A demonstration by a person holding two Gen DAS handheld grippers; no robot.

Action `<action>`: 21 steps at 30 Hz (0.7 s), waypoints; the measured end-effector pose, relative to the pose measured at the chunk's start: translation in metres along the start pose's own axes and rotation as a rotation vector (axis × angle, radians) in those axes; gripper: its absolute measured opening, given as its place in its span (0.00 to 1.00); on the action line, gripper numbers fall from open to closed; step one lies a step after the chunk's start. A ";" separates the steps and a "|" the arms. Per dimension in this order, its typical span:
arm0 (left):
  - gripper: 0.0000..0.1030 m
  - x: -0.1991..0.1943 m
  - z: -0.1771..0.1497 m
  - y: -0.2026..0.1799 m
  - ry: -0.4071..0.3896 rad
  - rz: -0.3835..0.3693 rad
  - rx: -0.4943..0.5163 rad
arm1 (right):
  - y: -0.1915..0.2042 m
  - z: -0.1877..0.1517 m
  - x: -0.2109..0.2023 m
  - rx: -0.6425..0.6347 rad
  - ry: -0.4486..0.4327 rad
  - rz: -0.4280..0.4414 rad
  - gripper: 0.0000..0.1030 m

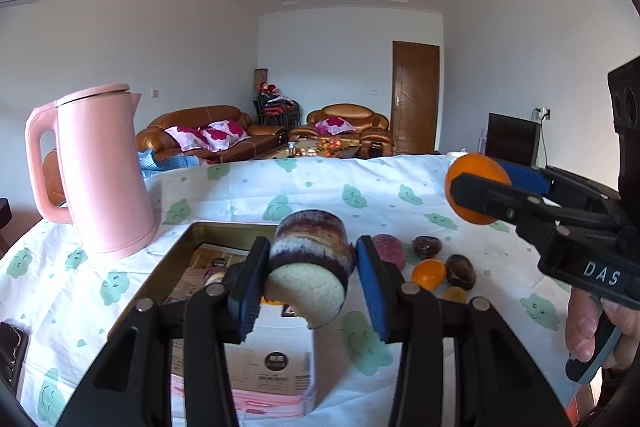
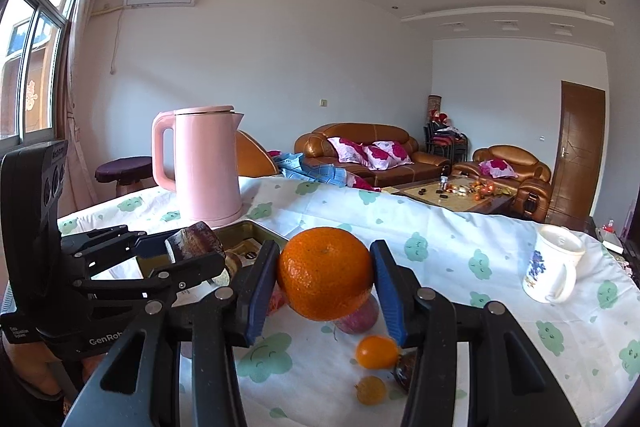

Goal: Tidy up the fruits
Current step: 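Carry the pastry roll over the tin with the left tool while the right tool carries the orange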

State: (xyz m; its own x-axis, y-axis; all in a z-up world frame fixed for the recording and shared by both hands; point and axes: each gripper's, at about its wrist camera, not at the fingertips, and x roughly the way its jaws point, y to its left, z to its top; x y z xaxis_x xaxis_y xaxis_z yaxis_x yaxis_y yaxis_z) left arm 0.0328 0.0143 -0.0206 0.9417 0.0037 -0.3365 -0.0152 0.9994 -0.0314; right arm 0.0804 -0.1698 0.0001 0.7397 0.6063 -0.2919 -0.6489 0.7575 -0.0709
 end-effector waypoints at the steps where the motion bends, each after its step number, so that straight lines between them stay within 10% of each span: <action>1: 0.44 0.001 0.000 0.004 0.002 0.007 -0.006 | 0.001 0.002 0.004 -0.004 0.003 0.006 0.47; 21: 0.44 0.012 -0.006 0.075 0.086 0.128 -0.090 | 0.044 0.021 0.070 -0.043 0.064 0.120 0.47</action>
State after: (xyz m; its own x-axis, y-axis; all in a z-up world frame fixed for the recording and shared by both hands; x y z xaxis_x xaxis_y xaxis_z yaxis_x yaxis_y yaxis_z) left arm 0.0408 0.0895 -0.0325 0.8977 0.1240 -0.4227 -0.1670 0.9838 -0.0660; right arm 0.1077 -0.0888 -0.0036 0.6441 0.6742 -0.3613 -0.7403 0.6684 -0.0725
